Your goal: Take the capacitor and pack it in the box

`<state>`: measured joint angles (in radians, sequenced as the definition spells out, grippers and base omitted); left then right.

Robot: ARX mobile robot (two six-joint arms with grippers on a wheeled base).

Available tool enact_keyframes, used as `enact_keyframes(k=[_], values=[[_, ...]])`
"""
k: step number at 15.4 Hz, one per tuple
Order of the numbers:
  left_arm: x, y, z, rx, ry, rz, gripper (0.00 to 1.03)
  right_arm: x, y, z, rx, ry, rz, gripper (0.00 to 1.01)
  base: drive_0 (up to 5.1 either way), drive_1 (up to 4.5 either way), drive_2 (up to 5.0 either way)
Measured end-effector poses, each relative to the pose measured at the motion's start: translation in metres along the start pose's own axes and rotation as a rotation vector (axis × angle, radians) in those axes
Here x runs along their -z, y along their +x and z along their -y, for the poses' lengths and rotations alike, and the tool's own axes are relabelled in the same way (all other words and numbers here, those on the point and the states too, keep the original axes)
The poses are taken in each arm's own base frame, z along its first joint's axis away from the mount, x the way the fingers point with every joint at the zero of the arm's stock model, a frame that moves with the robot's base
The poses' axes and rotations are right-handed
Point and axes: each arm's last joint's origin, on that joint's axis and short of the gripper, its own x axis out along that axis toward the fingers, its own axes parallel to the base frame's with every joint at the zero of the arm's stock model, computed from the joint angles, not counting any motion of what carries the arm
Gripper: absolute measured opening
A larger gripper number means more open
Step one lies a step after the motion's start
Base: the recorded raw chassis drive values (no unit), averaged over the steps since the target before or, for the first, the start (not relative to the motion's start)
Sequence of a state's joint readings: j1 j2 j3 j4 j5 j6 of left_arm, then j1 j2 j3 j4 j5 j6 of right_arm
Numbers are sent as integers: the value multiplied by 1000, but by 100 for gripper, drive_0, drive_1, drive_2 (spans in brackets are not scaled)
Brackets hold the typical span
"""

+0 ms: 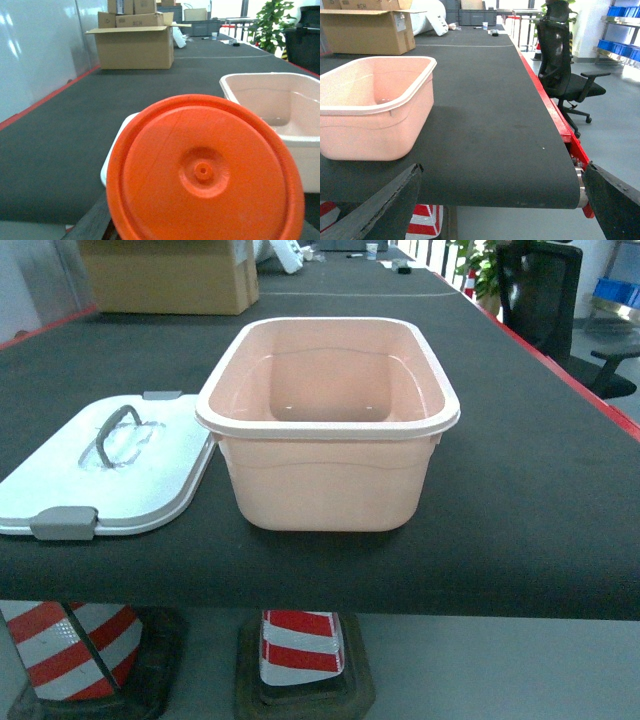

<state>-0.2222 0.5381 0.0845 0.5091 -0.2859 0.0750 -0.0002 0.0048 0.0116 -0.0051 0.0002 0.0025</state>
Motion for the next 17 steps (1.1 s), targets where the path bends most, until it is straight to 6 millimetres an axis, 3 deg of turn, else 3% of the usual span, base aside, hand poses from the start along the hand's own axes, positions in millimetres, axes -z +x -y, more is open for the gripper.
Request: enact_keyframes(k=[2, 3, 4, 6, 8, 10, 14, 16, 17], values=[[-46, 59, 31, 66, -44, 127, 44, 0, 0, 0, 0, 0, 0, 98, 0, 0, 0], [-65, 99, 52, 96, -64, 159, 44, 0, 0, 0, 0, 0, 0, 98, 0, 0, 0], [-65, 146, 79, 139, -58, 81, 44, 0, 0, 0, 0, 0, 0, 98, 0, 0, 0], [-39, 204, 122, 199, -30, -79, 44, 0, 0, 0, 0, 0, 0, 98, 0, 0, 0], [-18, 247, 158, 234, -29, -167, 44, 0, 0, 0, 0, 0, 0, 98, 0, 0, 0], [-17, 262, 173, 249, -45, -151, 54, 0, 0, 0, 0, 0, 0, 98, 0, 0, 0], [-18, 264, 171, 235, -45, -149, 100, 0, 0, 0, 0, 0, 0, 98, 0, 0, 0], [-20, 261, 159, 264, -63, -91, 98, 0, 0, 0, 0, 0, 0, 98, 0, 0, 0], [-22, 246, 141, 235, -78, -85, 98, 0, 0, 0, 1, 0, 0, 98, 0, 0, 0]])
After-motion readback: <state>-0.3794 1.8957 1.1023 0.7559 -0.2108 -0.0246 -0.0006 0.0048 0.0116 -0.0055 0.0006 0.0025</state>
